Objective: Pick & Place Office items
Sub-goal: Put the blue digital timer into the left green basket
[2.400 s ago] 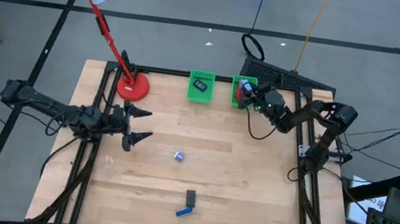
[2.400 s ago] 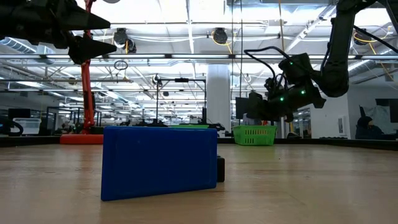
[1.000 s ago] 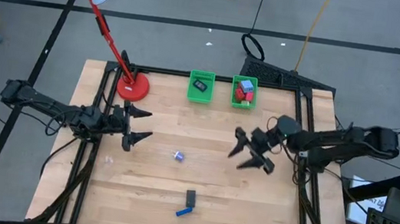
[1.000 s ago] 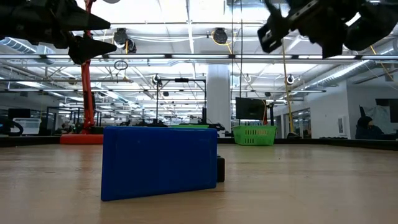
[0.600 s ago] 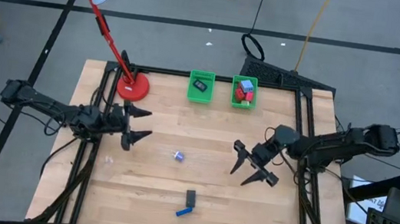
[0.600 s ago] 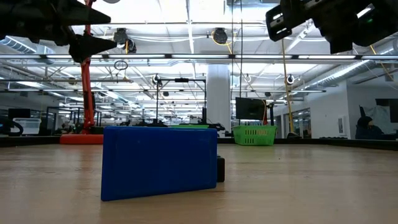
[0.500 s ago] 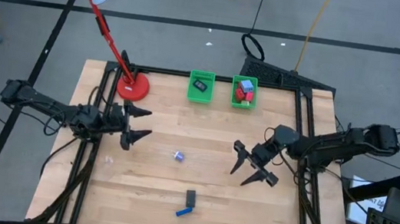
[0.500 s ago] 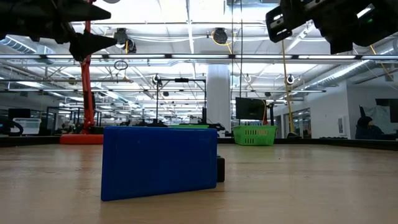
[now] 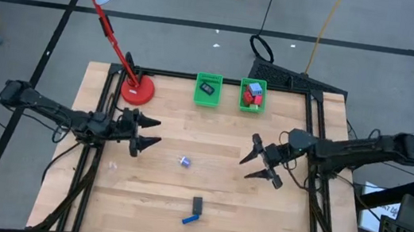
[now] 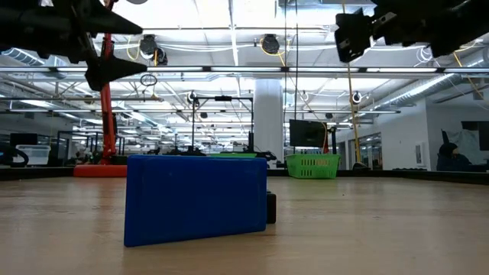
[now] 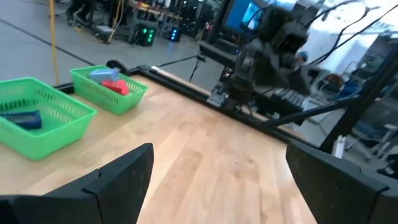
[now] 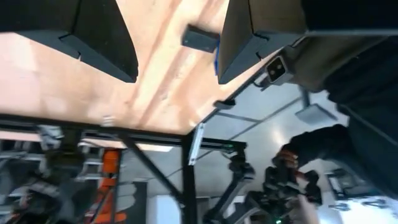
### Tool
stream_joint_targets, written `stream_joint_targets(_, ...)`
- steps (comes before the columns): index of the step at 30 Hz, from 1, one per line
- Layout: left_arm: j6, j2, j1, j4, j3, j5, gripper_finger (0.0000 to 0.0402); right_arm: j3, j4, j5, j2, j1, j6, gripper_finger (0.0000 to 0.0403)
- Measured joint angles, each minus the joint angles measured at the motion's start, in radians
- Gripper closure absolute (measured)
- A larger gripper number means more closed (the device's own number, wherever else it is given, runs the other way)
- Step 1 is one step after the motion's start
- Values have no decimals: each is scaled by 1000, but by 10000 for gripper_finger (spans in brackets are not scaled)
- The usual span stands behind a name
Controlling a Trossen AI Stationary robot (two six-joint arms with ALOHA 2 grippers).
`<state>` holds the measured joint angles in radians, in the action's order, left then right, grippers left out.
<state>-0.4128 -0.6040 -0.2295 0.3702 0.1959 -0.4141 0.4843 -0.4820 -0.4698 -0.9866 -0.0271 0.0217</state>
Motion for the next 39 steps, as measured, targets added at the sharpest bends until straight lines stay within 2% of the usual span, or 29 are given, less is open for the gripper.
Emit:
stream_joint_targets(5, 2, -46, 0, 2, 0, -35, 36, 0, 82, 83, 109, 1, -8, 193)
stream_joint_targets(10, -94, -116, 0, 2, 0, -40, 36, 0, 94, 105, 129, 1, -8, 193)
stream_joint_targets(14, -227, -197, 0, 3, 0, -30, 36, 0, 108, 106, 119, 1, -8, 193)
stream_joint_targets(18, -324, -309, -8, 78, 2, 67, 36, 0, 107, 106, 103, 1, -8, 193)
stream_joint_targets(21, -357, -433, -52, 140, 49, 129, 36, 0, 106, 106, 92, 1, -8, 193)
stream_joint_targets(25, -303, -616, -119, 128, 196, 155, 36, 0, 104, 106, 79, 1, -8, 193)
stream_joint_targets(28, -237, -751, -159, 47, 347, 202, 36, 0, 105, 106, 73, 1, -8, 193)
stream_joint_targets(32, -200, -893, -198, -205, 576, 234, 37, 0, 96, 106, 70, 1, -8, 193)
stream_joint_targets(36, -270, -1022, -232, -515, 795, 231, 37, 0, 65, 107, 70, 1, -17, 193)
stream_joint_targets(39, -290, -1118, -266, -646, 932, 231, 37, 0, 35, 107, 70, 1, -19, 193)
